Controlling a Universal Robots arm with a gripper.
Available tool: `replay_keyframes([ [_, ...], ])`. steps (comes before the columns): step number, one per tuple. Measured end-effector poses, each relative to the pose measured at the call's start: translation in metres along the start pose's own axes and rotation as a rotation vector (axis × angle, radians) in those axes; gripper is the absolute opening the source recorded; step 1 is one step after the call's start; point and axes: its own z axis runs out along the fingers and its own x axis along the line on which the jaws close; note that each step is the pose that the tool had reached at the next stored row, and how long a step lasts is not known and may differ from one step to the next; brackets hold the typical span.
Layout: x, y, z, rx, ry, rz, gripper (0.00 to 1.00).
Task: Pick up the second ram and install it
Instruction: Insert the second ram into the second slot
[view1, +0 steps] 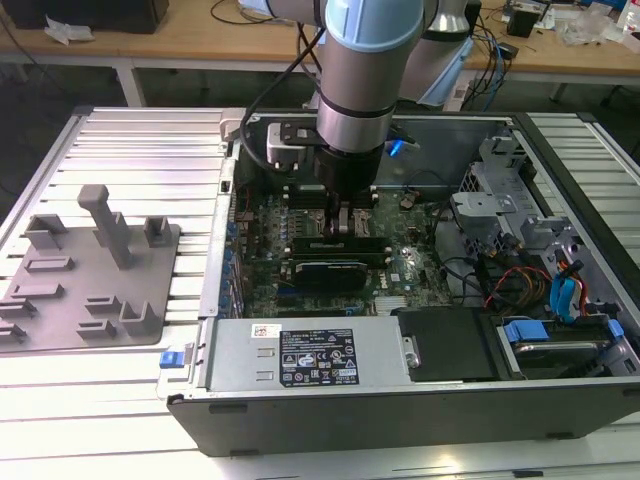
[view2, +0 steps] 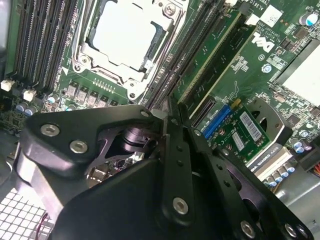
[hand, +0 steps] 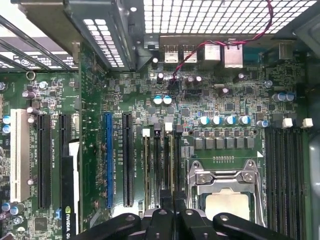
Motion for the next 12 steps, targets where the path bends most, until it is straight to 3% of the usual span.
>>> replay_keyframes([
  [12,0.0,0.0009,0.0022,0.0018,0.0,-0.005,0.09],
])
